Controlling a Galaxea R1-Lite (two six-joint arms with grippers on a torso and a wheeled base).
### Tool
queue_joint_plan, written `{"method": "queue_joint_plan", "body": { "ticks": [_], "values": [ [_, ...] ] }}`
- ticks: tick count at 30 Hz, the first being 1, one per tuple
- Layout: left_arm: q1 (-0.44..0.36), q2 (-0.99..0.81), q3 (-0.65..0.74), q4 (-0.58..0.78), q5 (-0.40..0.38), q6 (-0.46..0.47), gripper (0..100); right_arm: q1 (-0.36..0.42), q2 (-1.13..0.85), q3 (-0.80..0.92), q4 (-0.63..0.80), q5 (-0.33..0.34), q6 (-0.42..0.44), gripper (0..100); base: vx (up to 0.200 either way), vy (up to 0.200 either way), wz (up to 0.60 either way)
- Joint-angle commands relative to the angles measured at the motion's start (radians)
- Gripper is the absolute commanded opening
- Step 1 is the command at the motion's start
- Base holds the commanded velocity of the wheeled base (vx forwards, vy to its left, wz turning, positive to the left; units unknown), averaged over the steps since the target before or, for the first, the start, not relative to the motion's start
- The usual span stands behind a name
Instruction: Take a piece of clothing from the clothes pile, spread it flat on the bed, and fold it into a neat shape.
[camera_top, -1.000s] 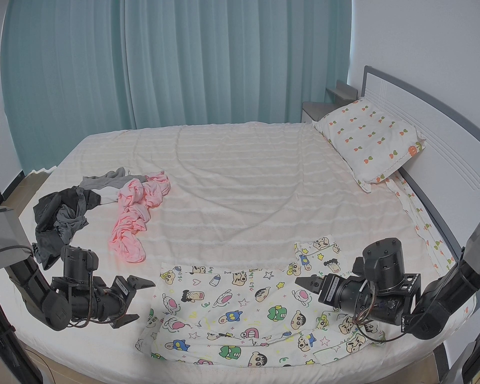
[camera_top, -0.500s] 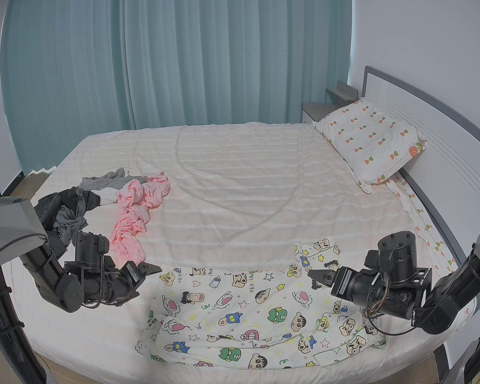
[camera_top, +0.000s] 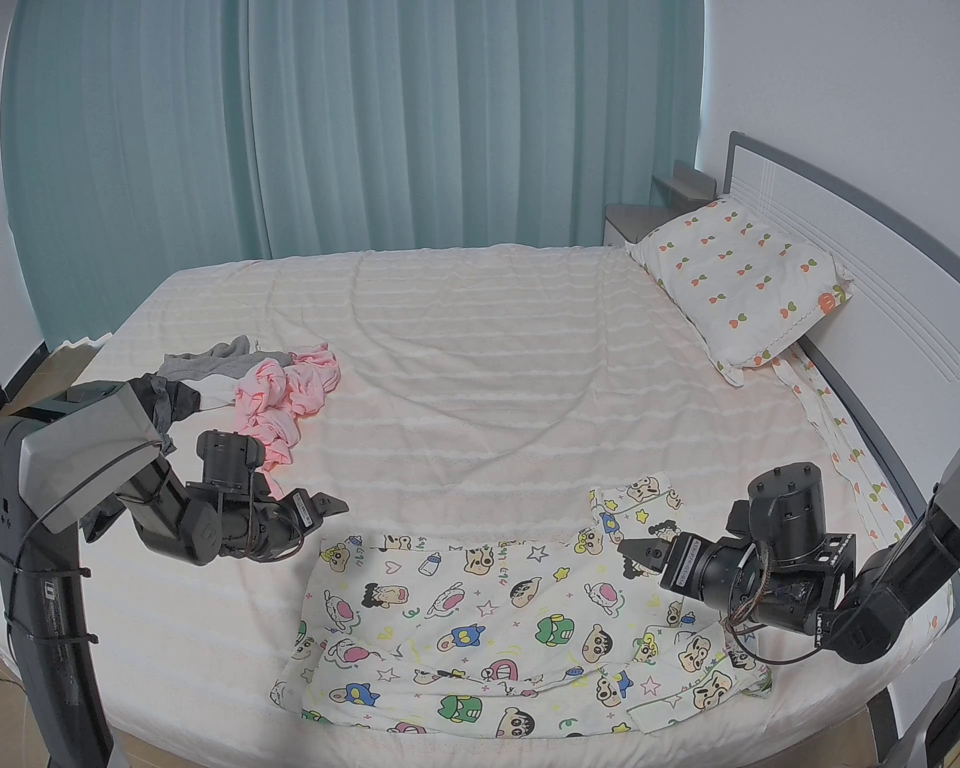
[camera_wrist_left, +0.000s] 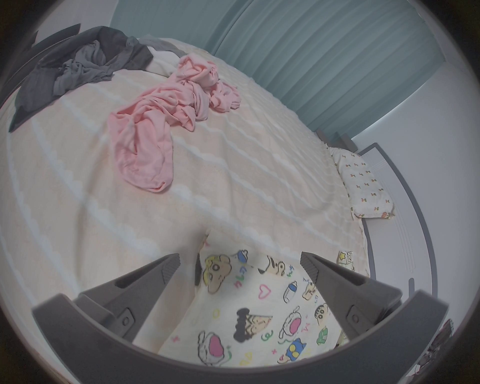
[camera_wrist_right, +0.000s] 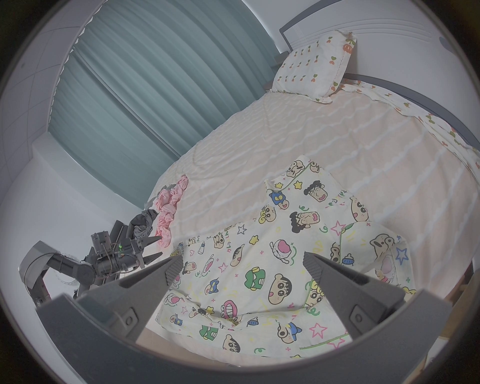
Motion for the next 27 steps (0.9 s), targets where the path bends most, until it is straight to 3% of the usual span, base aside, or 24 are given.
{"method": "queue_joint_plan", "body": {
  "ticks": [1, 24, 27],
  "values": [
    [0.000, 0.141, -0.205, 0.093, -0.002, 0.029, 100, -0.003, 0.033, -0.018, 0.001, -0.012, -0.002, 100, 0.000, 0.000, 0.00],
    [-0.028, 0.170, -0.248, 0.178, -0.026, 0.091, 100, -0.003, 0.095, -0.056, -0.021, -0.027, -0.014, 100, 0.000, 0.000, 0.00],
    [-0.040, 0.182, -0.259, 0.195, -0.028, 0.132, 100, -0.019, 0.098, -0.072, -0.021, -0.024, -0.016, 100, 0.000, 0.000, 0.00]
  ]
}}
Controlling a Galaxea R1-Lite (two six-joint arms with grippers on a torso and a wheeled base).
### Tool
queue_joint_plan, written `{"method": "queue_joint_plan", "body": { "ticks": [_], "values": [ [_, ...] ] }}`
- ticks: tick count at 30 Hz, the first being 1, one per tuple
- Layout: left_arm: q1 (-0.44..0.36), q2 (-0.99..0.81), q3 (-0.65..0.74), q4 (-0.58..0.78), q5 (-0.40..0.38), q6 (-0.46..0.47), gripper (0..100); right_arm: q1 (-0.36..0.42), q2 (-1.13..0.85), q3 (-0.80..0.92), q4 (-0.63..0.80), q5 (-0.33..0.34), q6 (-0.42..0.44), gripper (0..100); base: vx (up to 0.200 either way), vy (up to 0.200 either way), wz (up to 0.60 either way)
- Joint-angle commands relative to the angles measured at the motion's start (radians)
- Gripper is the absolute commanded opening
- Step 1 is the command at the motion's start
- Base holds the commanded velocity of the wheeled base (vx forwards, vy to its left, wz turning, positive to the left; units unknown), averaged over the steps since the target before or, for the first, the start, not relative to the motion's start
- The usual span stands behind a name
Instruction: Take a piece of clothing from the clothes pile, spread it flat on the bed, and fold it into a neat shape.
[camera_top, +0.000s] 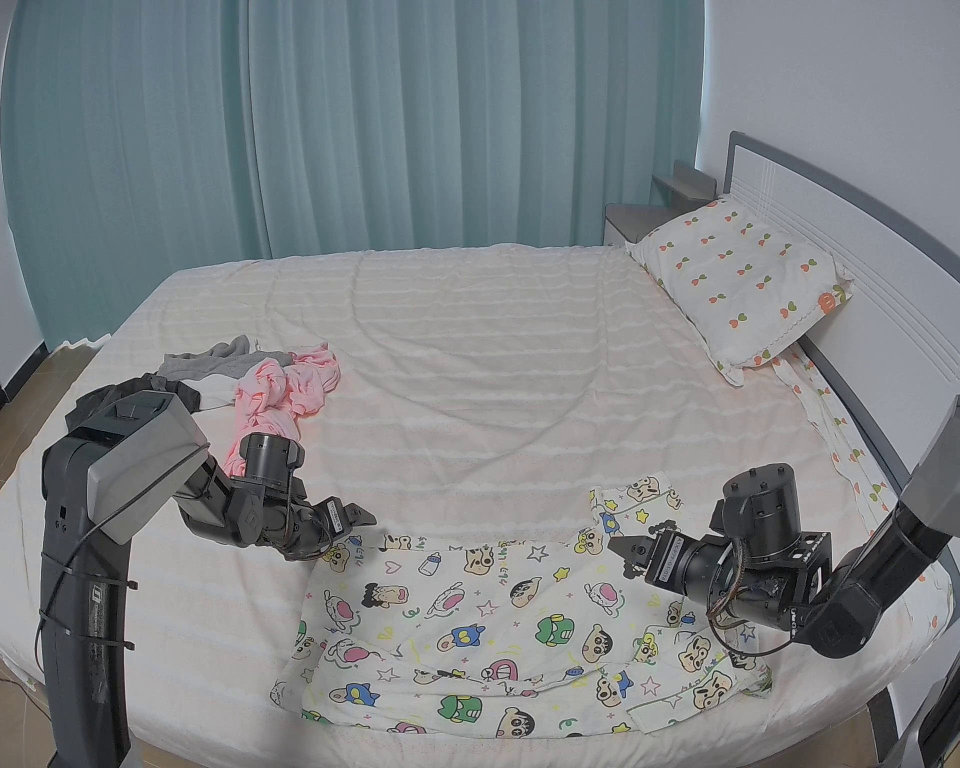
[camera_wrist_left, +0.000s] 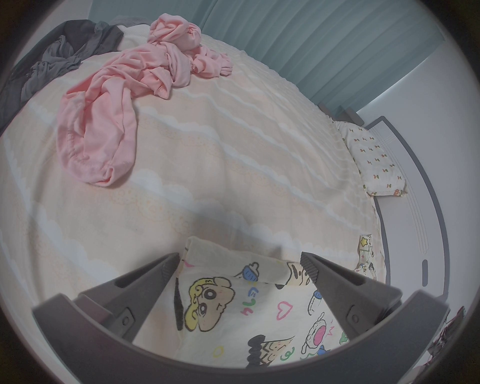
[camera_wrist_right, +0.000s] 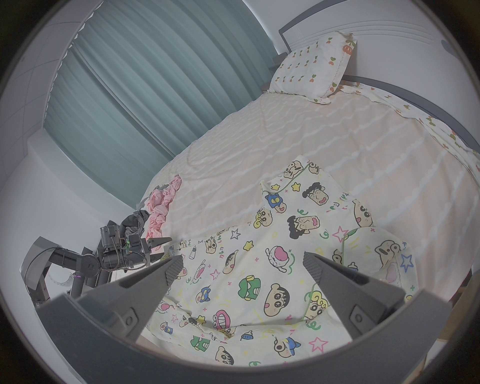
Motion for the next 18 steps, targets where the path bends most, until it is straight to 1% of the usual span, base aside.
{"method": "queue_joint_plan", "body": {
  "ticks": [1, 6, 7, 8, 9, 13, 14, 15, 16, 18],
  "values": [
    [-0.013, 0.017, -0.014, 0.014, 0.000, 0.031, 100, -0.020, 0.011, -0.015, -0.001, 0.004, -0.003, 100, 0.000, 0.000, 0.00],
    [-0.030, 0.030, -0.044, 0.022, 0.001, 0.033, 100, -0.057, 0.014, -0.018, -0.001, 0.010, -0.003, 100, 0.000, 0.000, 0.00],
    [-0.036, 0.037, -0.054, 0.032, 0.001, 0.031, 100, -0.081, 0.014, -0.023, -0.001, 0.015, -0.004, 100, 0.000, 0.000, 0.00],
    [-0.039, 0.038, -0.058, 0.040, 0.006, 0.031, 0, -0.095, 0.014, -0.024, 0.001, 0.021, -0.006, 100, 0.000, 0.000, 0.00],
    [-0.039, 0.038, -0.060, 0.042, 0.006, 0.031, 0, -0.097, 0.014, -0.026, 0.001, 0.023, -0.006, 100, 0.000, 0.000, 0.00],
    [-0.036, 0.040, -0.064, 0.051, 0.006, 0.031, 0, -0.195, 0.070, -0.069, 0.003, 0.092, -0.050, 100, 0.000, 0.000, 0.00],
    [-0.036, 0.040, -0.064, 0.049, 0.007, 0.031, 0, -0.213, 0.089, -0.084, 0.001, 0.101, -0.058, 100, 0.000, 0.000, 0.00],
    [-0.036, 0.040, -0.064, 0.049, 0.007, 0.031, 0, -0.213, 0.089, -0.084, 0.001, 0.101, -0.058, 100, 0.000, 0.000, 0.00],
    [-0.034, 0.040, -0.064, 0.046, 0.010, 0.029, 0, -0.245, 0.150, -0.130, 0.003, 0.110, -0.075, 100, 0.000, 0.000, 0.00],
    [-0.033, 0.038, -0.066, 0.046, 0.012, 0.020, 0, -0.275, 0.201, -0.175, 0.003, 0.116, -0.099, 100, 0.000, 0.000, 0.00]
  ]
}}
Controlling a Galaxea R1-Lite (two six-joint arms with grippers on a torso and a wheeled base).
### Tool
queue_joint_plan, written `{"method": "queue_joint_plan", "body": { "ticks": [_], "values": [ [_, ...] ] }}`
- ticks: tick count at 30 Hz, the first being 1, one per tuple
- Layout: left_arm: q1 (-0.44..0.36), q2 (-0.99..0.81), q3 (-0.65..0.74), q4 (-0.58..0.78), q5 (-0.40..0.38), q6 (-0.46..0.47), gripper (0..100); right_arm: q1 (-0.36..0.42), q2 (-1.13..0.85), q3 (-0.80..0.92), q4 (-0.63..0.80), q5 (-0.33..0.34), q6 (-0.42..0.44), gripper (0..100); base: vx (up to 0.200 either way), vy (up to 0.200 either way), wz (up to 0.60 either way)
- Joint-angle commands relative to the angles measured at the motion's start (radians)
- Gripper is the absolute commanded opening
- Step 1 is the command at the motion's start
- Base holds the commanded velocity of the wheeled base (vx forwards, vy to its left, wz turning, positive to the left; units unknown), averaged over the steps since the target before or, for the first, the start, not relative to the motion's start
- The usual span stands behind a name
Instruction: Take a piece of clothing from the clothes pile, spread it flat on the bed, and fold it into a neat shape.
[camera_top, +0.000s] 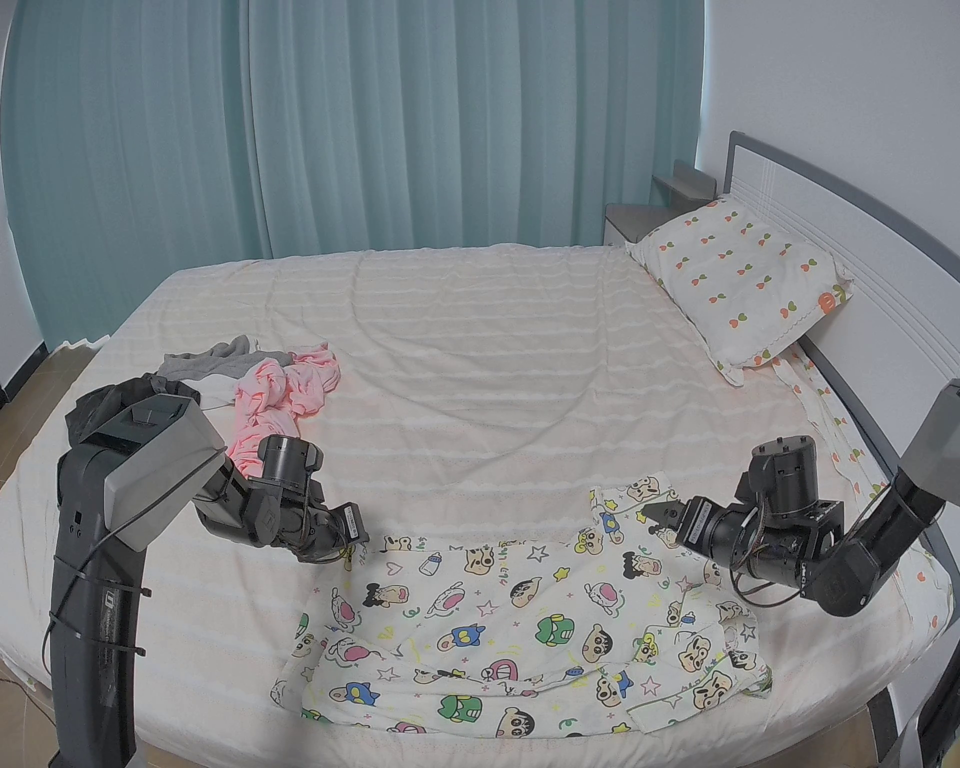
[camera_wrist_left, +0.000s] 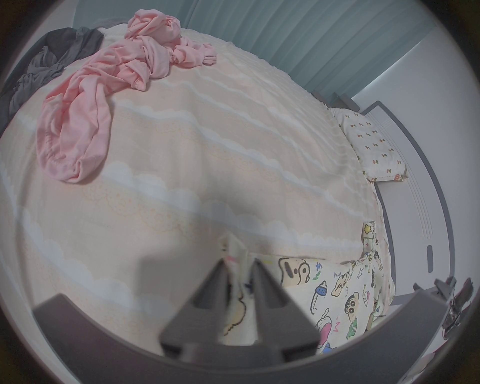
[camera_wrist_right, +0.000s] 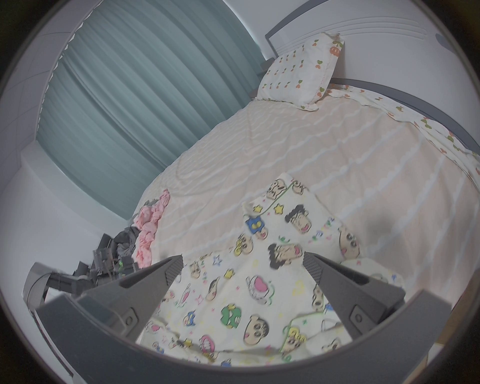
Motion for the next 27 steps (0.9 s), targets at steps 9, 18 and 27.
{"method": "queue_joint_plan", "body": {
  "ticks": [9, 18, 27],
  "values": [
    [0.003, -0.019, -0.001, 0.005, 0.065, -0.047, 0, -0.168, 0.329, -0.293, 0.025, 0.065, -0.128, 100, 0.000, 0.000, 0.00],
    [0.003, -0.016, 0.000, -0.004, 0.133, -0.052, 0, -0.196, 0.424, -0.458, 0.121, 0.129, -0.179, 100, 0.000, 0.000, 0.00],
    [0.003, -0.016, 0.005, -0.004, 0.134, -0.052, 0, -0.214, 0.485, -0.527, 0.133, 0.194, -0.240, 100, 0.000, 0.000, 0.00]
  ]
}}
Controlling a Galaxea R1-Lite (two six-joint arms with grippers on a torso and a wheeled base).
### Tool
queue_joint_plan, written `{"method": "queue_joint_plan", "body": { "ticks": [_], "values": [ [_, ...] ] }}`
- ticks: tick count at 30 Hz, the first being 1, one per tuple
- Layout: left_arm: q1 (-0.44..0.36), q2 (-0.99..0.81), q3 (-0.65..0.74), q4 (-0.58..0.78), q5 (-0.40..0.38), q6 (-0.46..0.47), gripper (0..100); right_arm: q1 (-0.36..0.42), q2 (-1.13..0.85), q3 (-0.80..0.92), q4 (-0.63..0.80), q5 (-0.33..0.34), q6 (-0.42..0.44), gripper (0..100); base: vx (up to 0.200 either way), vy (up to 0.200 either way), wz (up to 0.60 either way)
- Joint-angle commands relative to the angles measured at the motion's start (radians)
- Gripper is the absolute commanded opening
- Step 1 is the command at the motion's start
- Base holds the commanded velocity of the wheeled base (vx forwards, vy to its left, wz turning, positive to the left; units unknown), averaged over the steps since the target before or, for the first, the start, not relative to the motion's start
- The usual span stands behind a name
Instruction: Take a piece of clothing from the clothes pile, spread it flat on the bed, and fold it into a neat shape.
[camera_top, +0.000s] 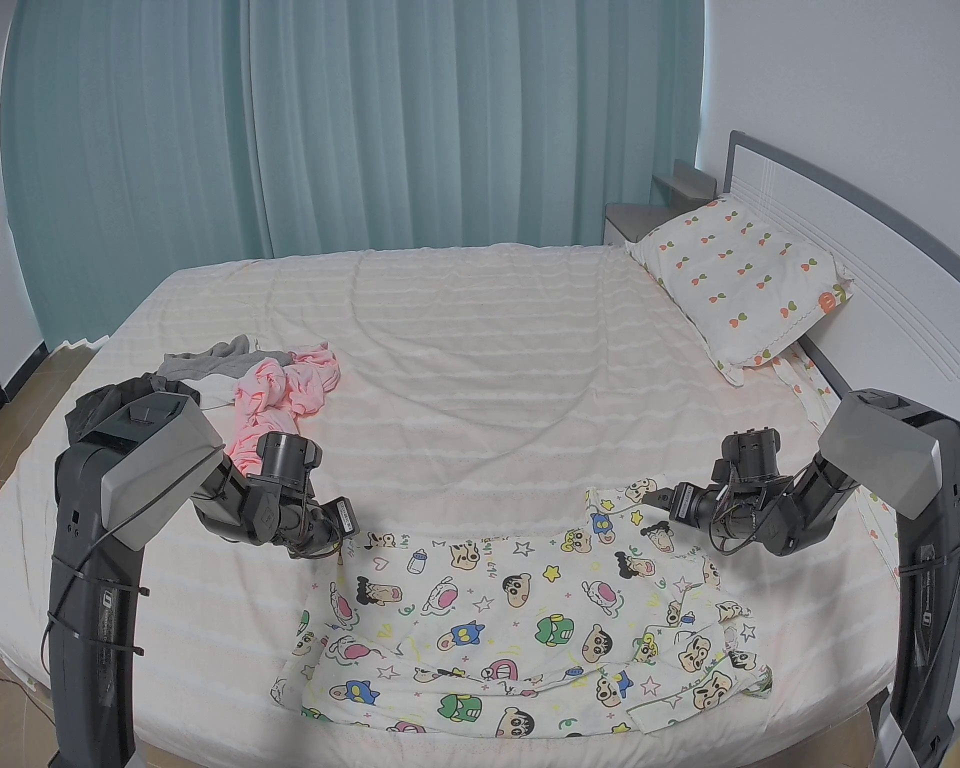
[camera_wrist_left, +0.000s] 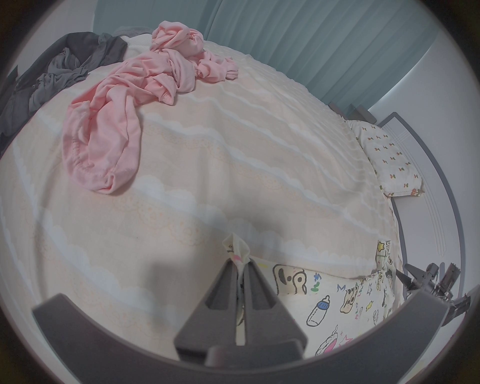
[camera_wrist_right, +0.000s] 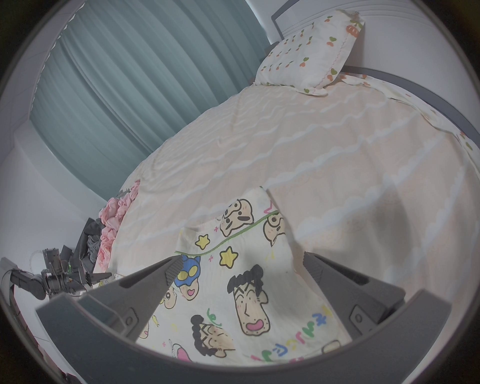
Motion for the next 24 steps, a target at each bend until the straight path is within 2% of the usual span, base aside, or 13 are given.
{"method": "queue_joint_plan", "body": {
  "ticks": [1, 12, 19, 20, 24],
  "values": [
    [-0.001, -0.006, 0.003, 0.000, 0.001, -0.001, 0, -0.014, 0.060, -0.049, 0.011, 0.004, -0.009, 100, 0.000, 0.000, 0.00],
    [-0.001, -0.007, 0.009, 0.003, 0.053, -0.001, 0, -0.015, 0.132, -0.215, 0.152, 0.030, -0.012, 100, 0.000, 0.000, 0.00],
    [-0.004, -0.009, 0.020, 0.003, 0.053, -0.001, 0, -0.009, 0.135, -0.235, 0.196, 0.100, -0.012, 100, 0.000, 0.000, 0.00],
    [-0.004, -0.009, 0.022, 0.003, 0.053, -0.002, 0, -0.009, 0.135, -0.238, 0.209, 0.110, -0.012, 0, 0.000, 0.000, 0.00],
    [-0.004, -0.010, 0.023, 0.003, 0.053, -0.002, 0, -0.009, 0.135, -0.250, 0.233, 0.142, -0.012, 0, 0.000, 0.000, 0.00]
  ]
}}
